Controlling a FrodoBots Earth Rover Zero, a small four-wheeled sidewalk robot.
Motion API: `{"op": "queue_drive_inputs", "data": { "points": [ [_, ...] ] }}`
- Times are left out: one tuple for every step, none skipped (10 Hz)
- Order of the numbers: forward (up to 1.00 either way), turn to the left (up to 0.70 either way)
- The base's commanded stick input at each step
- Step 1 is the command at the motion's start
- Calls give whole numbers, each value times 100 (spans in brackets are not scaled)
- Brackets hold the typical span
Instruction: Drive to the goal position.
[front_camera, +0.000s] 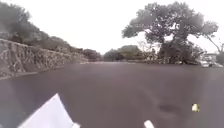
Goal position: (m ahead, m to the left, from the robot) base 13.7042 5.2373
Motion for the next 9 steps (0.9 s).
{"op": "queue_drive_inputs", "data": {
  "points": [
    [50, 0],
    [50, 0],
    [50, 0],
    [50, 0],
    [50, 0],
    [50, 0],
    [50, 0],
    [50, 0],
    [50, 0]
  ]
}}
